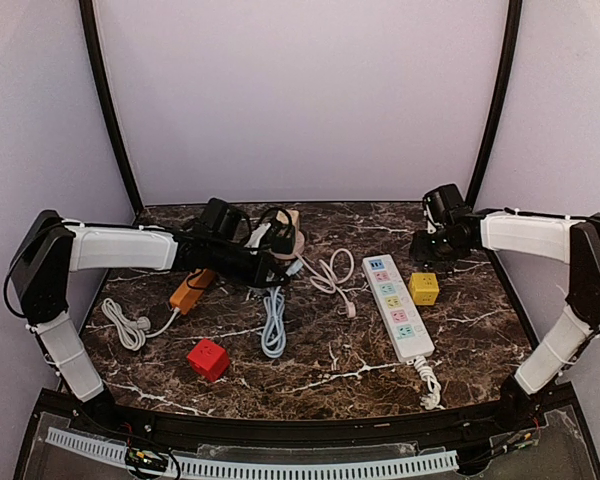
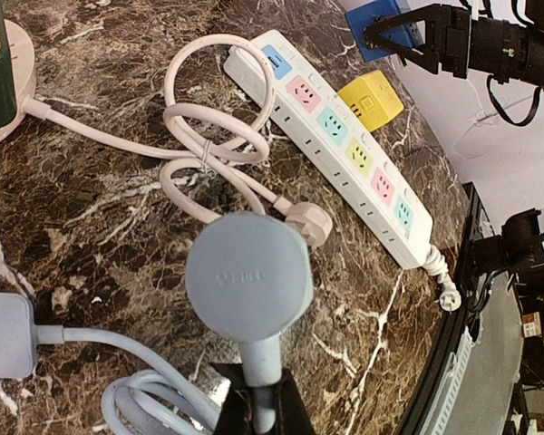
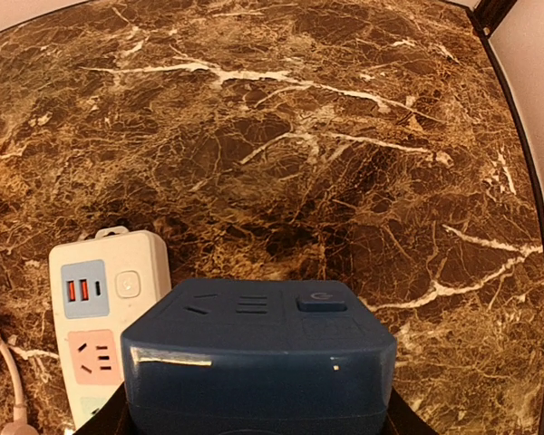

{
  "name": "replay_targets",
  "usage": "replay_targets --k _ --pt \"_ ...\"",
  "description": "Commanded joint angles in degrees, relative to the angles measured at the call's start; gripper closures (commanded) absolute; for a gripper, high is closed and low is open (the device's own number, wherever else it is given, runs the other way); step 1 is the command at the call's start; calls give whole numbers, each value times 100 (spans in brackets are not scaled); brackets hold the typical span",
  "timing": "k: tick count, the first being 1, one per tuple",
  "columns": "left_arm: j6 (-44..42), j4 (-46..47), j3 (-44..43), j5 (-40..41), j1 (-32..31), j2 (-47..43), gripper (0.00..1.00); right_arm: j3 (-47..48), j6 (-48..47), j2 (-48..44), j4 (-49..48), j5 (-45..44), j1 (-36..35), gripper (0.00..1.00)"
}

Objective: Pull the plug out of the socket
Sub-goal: Place the socket at the center of the board.

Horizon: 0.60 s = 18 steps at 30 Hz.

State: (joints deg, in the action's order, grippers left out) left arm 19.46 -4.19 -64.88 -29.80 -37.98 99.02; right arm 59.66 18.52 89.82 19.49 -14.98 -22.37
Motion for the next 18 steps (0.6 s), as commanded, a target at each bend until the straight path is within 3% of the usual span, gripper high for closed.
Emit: replay_targets --k 1,8,11,17,18 --pt "498 803 -146 246 -109 129 99 394 -176 414 -86 214 189 100" --pt "462 706 103 447 -156 281 99 774 -255 1005 -90 340 447 100" --pt "381 489 196 509 -162 341 97 868 -287 1224 -85 384 467 94" --pt "130 97 231 509 -166 441 83 903 -245 1464 -42 403 469 76" --pt "63 17 220 515 -166 431 76 899 -234 1479 -41 408 470 73"
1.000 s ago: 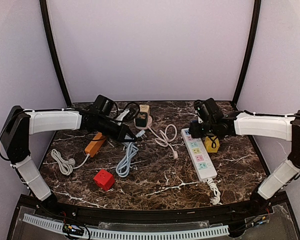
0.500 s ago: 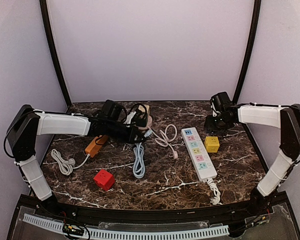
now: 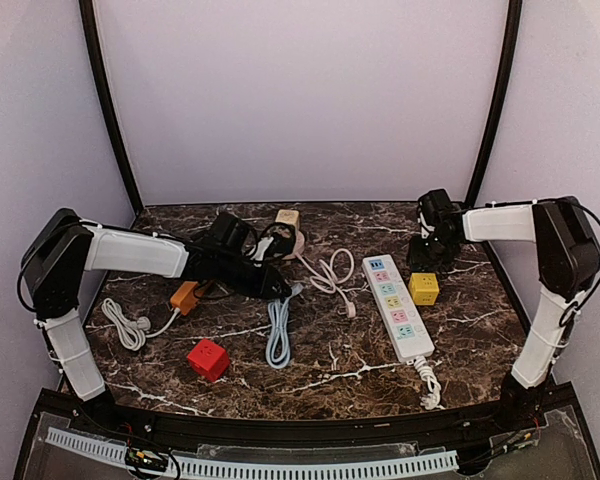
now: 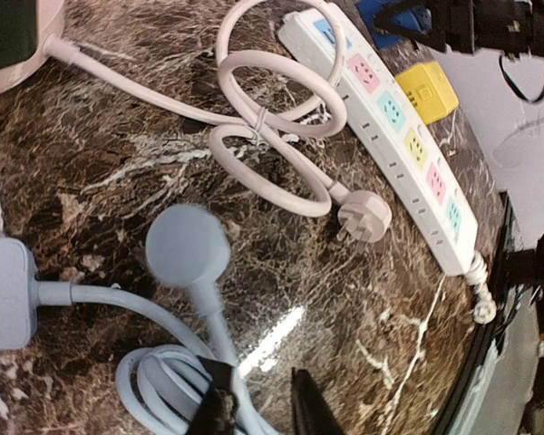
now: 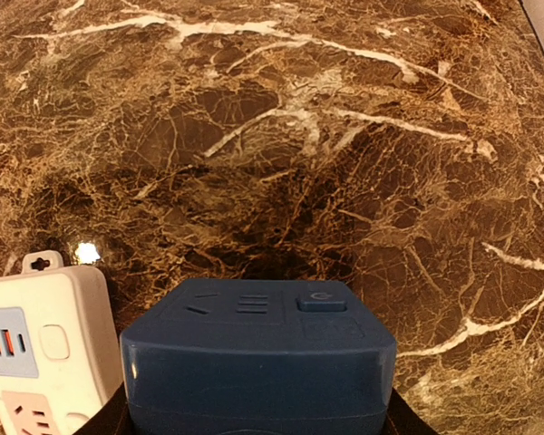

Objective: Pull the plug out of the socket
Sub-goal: Place the socket at the center of the board.

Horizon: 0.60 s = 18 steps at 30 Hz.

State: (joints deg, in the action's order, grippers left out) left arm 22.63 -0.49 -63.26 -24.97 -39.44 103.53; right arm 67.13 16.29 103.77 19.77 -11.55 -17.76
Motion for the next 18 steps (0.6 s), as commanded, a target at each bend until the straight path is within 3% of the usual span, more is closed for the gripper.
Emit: replay_targets --k 1,5,11,15,18 --pt "-283 -389 50 59 -20 -27 68 151 -11 87 -70 55 9 70" --pt "-419 -584 -8 186 -20 -111 44 127 -7 85 -61 5 9 54" --pt "-514 -759 -28 388 -12 -481 21 96 -51 33 -43 -33 18 28" --pt "-587 -889 -52 435 12 -746 10 64 -97 -33 -11 -93 18 13" --pt "-663 -1121 -128 377 136 -938 9 10 -122 -196 25 -162 16 10"
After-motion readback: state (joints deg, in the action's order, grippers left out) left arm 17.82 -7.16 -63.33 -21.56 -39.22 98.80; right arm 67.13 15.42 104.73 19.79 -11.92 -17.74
